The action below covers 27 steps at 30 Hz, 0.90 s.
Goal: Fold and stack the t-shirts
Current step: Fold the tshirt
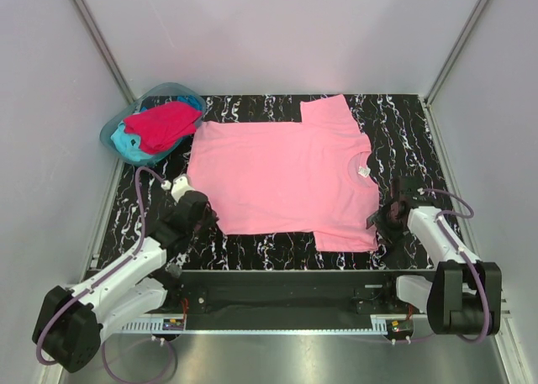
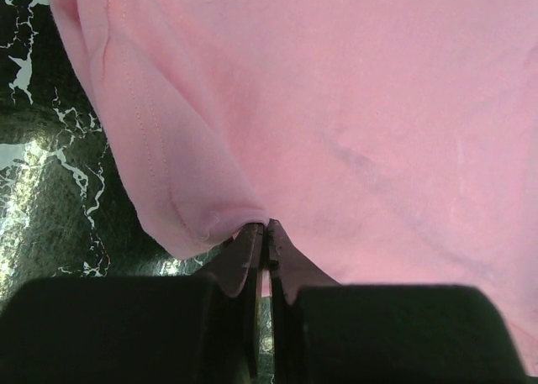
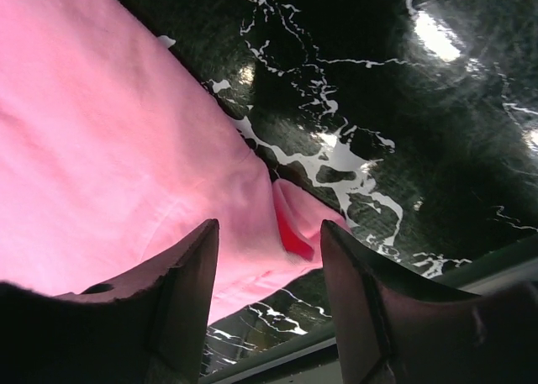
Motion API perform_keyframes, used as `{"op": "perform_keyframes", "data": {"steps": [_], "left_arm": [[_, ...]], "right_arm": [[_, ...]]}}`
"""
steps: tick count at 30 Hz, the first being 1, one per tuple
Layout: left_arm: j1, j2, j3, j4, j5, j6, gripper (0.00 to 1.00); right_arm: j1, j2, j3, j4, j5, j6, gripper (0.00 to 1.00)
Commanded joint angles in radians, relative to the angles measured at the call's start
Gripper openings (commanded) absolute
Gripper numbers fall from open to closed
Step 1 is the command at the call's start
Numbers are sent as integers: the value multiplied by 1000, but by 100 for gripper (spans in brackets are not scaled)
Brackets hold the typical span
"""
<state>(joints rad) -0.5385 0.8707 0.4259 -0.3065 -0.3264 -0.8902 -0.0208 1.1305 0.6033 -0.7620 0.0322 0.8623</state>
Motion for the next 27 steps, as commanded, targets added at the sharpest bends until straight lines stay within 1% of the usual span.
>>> {"op": "perform_keyframes", "data": {"steps": [1,6,8,9,10,12,13,16,19,23,25,27], "left_arm": [[-3,-15,19,10,-23,0,6],[-3,-24,22,-5,-30,4,6],[-3,-32,25,-14,-31,5,6],[-3,-33,25,-14,-36,5,6],[-3,-33,27,-19,-36,4,6],[-3,-35,30,-22,-36,4,6],[-3,-35,30,-23,-36,4,6],[-3,-36,31,-28,-36,2,6],[-3,-36,31,-31,-33,-1,5],[-3,-38,34,-36,-33,-1,5],[-3,-45,45,-40,-33,-1,4],[-3,-49,51,-45,-34,-1,3]], "right_arm": [[-1,32,-10,72,-29,-8,59],[-1,54,-23,107,-87,-3,56],[-1,54,-25,121,-103,0,50],[-1,54,-28,125,-110,1,45],[-1,52,-28,133,-110,6,29],[-1,52,-27,135,-112,9,12],[-1,51,-27,133,-114,9,1],[-1,26,-30,118,-101,9,0],[-1,-35,-24,72,-65,12,0],[-1,-176,10,12,11,20,0],[-1,-199,47,-14,34,17,0],[-1,-193,68,-20,17,12,0]]}}
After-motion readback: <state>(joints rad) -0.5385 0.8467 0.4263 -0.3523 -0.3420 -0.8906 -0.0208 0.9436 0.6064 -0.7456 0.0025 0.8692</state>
